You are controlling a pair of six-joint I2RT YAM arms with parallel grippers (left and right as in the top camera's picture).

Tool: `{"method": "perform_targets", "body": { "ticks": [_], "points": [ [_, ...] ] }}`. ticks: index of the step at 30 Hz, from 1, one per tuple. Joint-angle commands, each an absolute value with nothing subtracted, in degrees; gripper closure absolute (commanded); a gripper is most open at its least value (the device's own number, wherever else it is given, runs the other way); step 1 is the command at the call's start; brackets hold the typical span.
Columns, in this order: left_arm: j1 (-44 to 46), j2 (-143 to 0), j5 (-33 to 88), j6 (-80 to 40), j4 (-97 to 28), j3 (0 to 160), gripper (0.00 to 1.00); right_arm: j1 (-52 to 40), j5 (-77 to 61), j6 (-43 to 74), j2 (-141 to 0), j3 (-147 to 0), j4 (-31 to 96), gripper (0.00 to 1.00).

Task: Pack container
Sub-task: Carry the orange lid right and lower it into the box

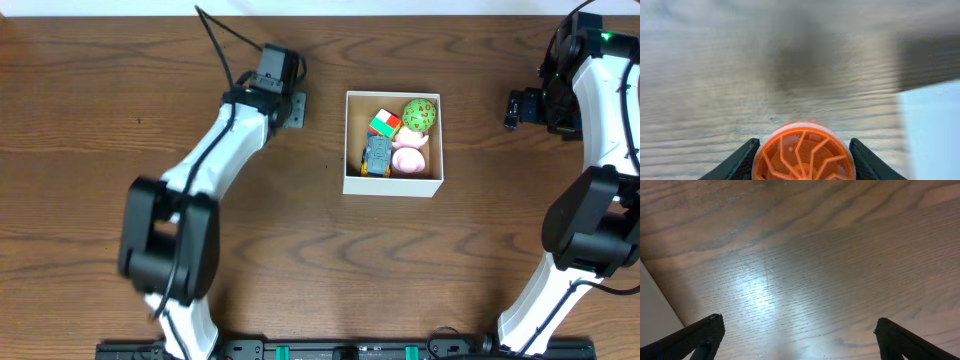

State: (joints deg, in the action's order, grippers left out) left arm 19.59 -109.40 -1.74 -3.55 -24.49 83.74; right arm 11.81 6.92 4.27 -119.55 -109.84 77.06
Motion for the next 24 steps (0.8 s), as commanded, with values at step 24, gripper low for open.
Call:
{"method": "perform_targets", "body": {
  "ticks": [24],
  "points": [
    [39.7, -102.7, -2.1, -6.3, -30.2, 83.7, 0.5, 12.0, 6.9, 3.8, -119.2, -109.7, 77.1, 0.01]
  ]
}}
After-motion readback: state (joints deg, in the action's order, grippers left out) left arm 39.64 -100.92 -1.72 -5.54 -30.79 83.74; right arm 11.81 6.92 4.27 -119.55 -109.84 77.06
